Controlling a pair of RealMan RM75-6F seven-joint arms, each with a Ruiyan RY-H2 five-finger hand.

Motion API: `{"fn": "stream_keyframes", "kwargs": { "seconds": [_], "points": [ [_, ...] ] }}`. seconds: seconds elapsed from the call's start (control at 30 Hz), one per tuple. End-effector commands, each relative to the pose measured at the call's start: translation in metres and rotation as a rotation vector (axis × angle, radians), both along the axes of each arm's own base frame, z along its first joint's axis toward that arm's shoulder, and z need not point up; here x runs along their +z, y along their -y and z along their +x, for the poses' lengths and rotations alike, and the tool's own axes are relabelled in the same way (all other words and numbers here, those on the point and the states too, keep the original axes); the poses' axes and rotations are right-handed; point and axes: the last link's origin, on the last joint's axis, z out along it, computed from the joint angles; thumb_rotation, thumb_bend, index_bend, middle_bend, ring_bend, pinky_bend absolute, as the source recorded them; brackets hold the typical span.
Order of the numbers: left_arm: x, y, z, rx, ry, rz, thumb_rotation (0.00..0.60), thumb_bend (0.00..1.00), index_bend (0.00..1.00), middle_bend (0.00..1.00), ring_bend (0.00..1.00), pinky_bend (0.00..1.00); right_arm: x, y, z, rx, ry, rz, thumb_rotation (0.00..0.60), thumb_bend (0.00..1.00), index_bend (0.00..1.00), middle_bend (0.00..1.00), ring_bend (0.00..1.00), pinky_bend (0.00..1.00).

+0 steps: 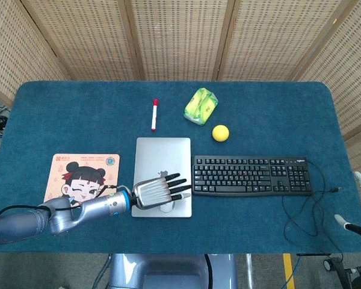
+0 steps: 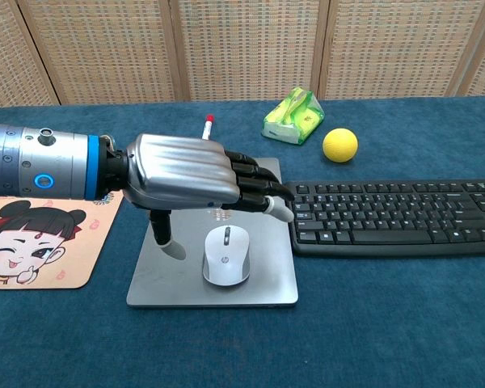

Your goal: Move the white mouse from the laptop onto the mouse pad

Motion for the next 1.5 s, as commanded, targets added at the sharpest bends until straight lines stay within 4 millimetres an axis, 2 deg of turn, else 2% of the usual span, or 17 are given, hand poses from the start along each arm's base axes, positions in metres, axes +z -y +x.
{"fn": "stream_keyframes", "kwargs": {
  "seconds": [0.03, 0.27, 0.4, 0.53, 0.87, 0.93, 1.07, 1.37, 1.5],
  "points": [
    [-0.002, -0.010, -0.005, -0.123, -0.050, -0.040, 0.600, 0.15, 0.09, 0.00, 0.01, 0.13, 0.001, 0.000, -0.002, -0.006, 0.001, -0.002, 0.600, 0.04, 0.07, 0.00, 0.00, 0.00],
    [-0.006, -0.025, -0.013, -0.152, -0.071, -0.091, 0.600, 0.14, 0.10, 0.00, 0.02, 0.14, 0.001, 0.004, -0.007, -0.030, 0.002, -0.001, 0.600, 0.04, 0.07, 0.00, 0.00, 0.00],
    [-0.013, -0.026, -0.010, -0.141, -0.075, -0.113, 0.600, 0.14, 0.17, 0.00, 0.03, 0.14, -0.001, 0.005, -0.008, -0.033, -0.001, 0.002, 0.600, 0.04, 0.07, 0.00, 0.00, 0.00],
    [-0.020, -0.028, -0.003, -0.139, -0.083, -0.123, 0.600, 0.14, 0.17, 0.00, 0.04, 0.14, -0.001, 0.006, -0.008, -0.037, -0.001, -0.002, 0.600, 0.04, 0.06, 0.00, 0.00, 0.00],
    [-0.034, -0.029, 0.002, -0.108, -0.124, -0.138, 0.600, 0.16, 0.19, 0.01, 0.08, 0.22, 0.003, 0.006, -0.013, -0.054, 0.003, -0.018, 0.600, 0.04, 0.06, 0.00, 0.00, 0.00],
    [-0.037, -0.028, 0.004, -0.113, -0.124, -0.140, 0.600, 0.17, 0.21, 0.04, 0.10, 0.22, 0.004, 0.006, -0.013, -0.055, 0.004, -0.021, 0.600, 0.04, 0.06, 0.00, 0.00, 0.00],
    [-0.042, -0.027, 0.007, -0.126, -0.118, -0.144, 0.600, 0.20, 0.28, 0.16, 0.19, 0.26, 0.005, 0.007, -0.015, -0.060, 0.006, -0.025, 0.600, 0.04, 0.06, 0.00, 0.00, 0.00],
    [-0.047, -0.031, -0.001, -0.099, -0.118, -0.125, 0.600, 0.27, 0.60, 0.50, 0.48, 0.42, 0.007, 0.007, -0.017, -0.066, 0.010, -0.032, 0.600, 0.04, 0.06, 0.00, 0.00, 0.00],
    [-0.036, -0.035, -0.011, -0.104, -0.090, -0.099, 0.600, 0.27, 0.63, 0.53, 0.50, 0.42, 0.007, 0.007, -0.017, -0.064, 0.008, -0.031, 0.600, 0.04, 0.06, 0.00, 0.00, 0.00]
  ]
}}
